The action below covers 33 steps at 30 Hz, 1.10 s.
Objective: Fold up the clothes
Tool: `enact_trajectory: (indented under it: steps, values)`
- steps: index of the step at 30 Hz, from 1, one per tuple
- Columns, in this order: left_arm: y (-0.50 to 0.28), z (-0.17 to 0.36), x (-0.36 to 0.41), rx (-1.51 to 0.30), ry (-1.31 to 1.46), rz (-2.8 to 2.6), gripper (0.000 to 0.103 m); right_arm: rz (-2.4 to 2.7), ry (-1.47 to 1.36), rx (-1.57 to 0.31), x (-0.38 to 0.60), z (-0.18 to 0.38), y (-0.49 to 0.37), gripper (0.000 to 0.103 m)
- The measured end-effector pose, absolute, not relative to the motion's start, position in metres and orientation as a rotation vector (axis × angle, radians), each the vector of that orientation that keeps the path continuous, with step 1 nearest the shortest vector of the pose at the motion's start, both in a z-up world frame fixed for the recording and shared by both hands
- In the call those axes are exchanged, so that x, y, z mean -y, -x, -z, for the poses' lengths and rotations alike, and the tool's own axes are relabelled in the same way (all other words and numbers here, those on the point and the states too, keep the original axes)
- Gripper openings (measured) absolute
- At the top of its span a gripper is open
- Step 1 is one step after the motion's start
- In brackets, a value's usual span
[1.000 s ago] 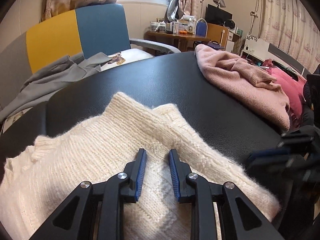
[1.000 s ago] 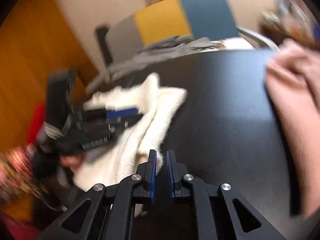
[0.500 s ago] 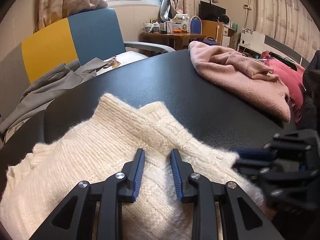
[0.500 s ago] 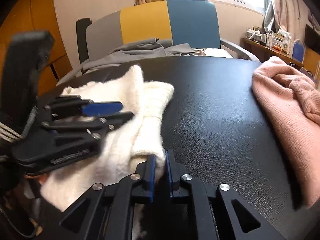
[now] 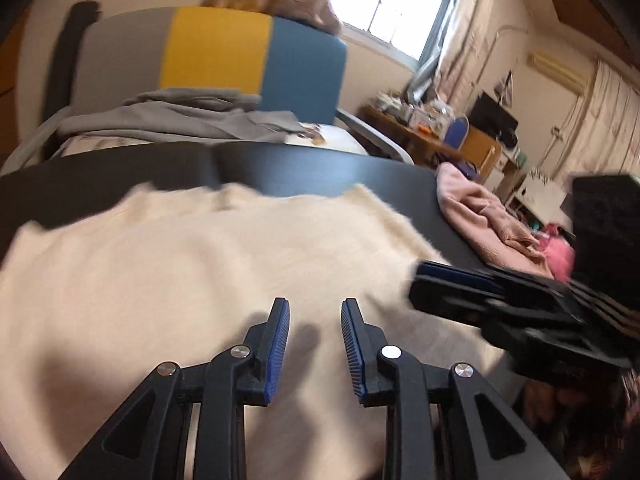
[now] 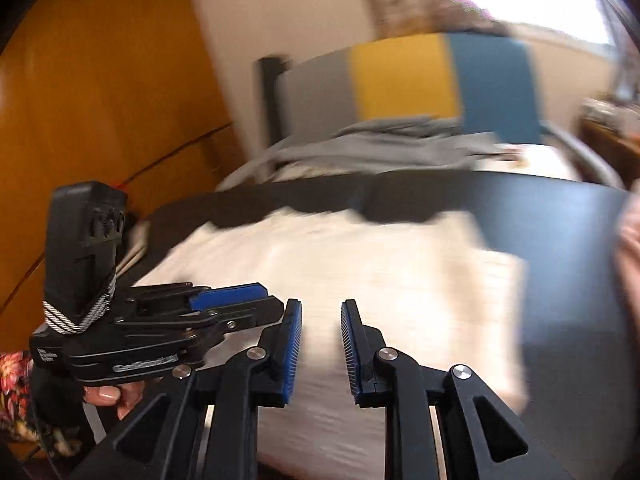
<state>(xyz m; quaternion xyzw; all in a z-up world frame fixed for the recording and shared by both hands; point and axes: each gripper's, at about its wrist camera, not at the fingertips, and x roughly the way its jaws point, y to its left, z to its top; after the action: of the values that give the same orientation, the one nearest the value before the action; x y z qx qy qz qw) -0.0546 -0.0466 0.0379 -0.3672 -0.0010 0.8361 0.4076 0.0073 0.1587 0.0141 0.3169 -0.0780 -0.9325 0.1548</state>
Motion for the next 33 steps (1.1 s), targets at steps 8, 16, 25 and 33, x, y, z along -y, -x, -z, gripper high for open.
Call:
enact_trajectory:
  steps: [8, 16, 25, 33]
  values:
    - [0.058, -0.034, 0.236, 0.325, 0.939, -2.38, 0.028, 2.468, -0.909, -0.087, -0.019, 0.0, 0.053, 0.04]
    - [0.074, -0.001, 0.266, 0.248, 1.049, -2.261, 0.028, 2.463, -0.912, 0.118, -0.02, 0.034, 0.08, 0.047]
    - [0.092, -0.001, 0.26, 0.182, 1.017, -2.255, 0.031, 2.472, -0.913, 0.066, -0.011, 0.034, 0.079, 0.052]
    - [0.12, 0.027, 0.261, 0.355, 1.176, -1.808, 0.025, 2.465, -0.911, 0.064, -0.012, 0.033, 0.077, 0.055]
